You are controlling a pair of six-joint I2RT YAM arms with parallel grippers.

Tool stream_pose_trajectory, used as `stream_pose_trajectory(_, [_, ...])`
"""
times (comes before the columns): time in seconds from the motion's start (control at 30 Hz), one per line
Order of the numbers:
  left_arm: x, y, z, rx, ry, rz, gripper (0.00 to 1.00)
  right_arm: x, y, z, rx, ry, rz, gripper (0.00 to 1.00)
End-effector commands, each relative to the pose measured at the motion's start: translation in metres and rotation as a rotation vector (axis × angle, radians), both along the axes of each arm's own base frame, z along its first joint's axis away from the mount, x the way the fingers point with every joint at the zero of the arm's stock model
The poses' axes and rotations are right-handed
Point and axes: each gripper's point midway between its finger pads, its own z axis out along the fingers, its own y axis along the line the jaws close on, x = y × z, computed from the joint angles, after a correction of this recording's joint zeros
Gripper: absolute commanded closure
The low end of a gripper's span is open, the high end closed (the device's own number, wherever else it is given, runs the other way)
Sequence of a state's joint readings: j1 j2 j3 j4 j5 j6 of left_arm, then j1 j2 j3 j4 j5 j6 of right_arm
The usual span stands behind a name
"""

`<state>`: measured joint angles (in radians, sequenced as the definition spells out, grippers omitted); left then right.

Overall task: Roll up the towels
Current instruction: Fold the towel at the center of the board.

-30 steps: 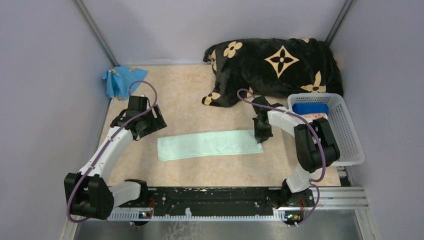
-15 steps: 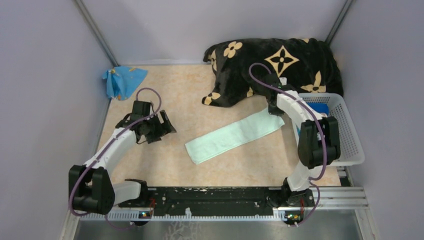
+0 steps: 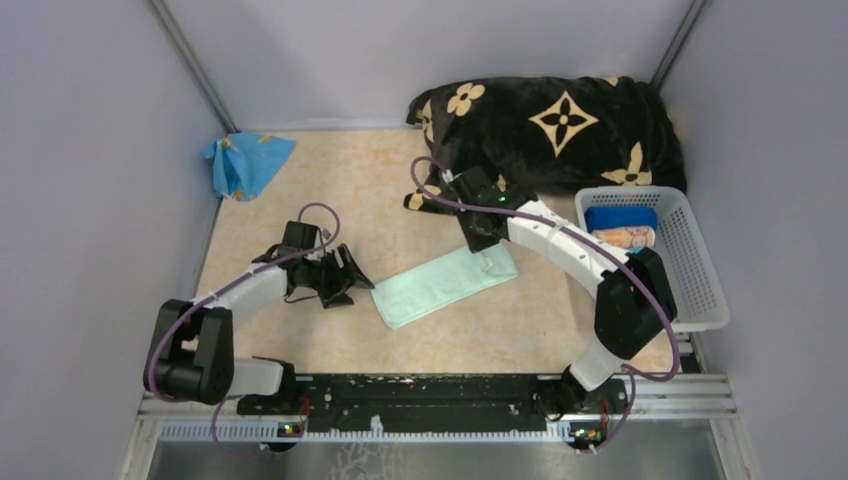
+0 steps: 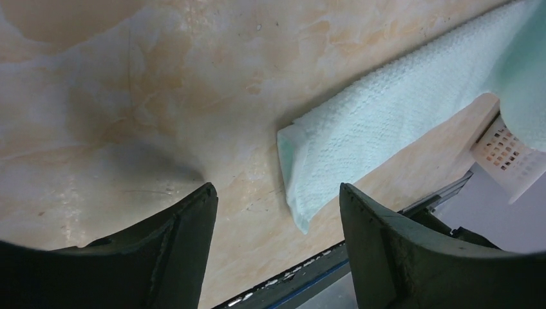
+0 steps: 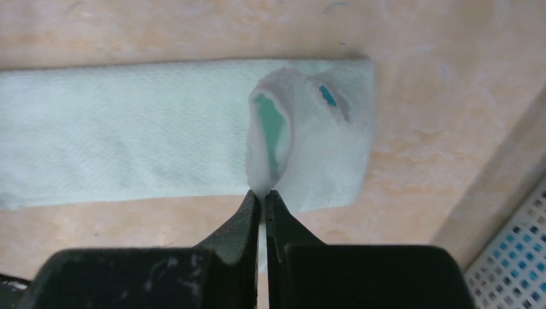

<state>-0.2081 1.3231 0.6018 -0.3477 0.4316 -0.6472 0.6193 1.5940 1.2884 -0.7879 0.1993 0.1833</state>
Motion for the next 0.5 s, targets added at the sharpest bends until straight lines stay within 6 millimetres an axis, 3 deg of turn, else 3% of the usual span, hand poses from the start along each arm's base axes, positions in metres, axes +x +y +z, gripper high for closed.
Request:
stream_pose_trajectory(0.0, [-0.002, -0.016, -0.003, -0.073, 0.009, -0.016, 0.26, -0.016, 0.068, 0.02, 0.162, 0.023, 0.137, 1.0])
stream_pose_trajectory(0.23, [-0.012, -0.026, -0.018, -0.079, 0.058, -0.02, 0.36, -0.052, 0.142, -0.004, 0.159, 0.127, 0.273, 1.0])
stream_pose_trajectory(0.47, [-0.021, -0.029, -0.032, -0.076, 0.093, -0.022, 0.54, -0.079, 0.185, -0.019, 0.174, 0.186, 0.33, 1.0])
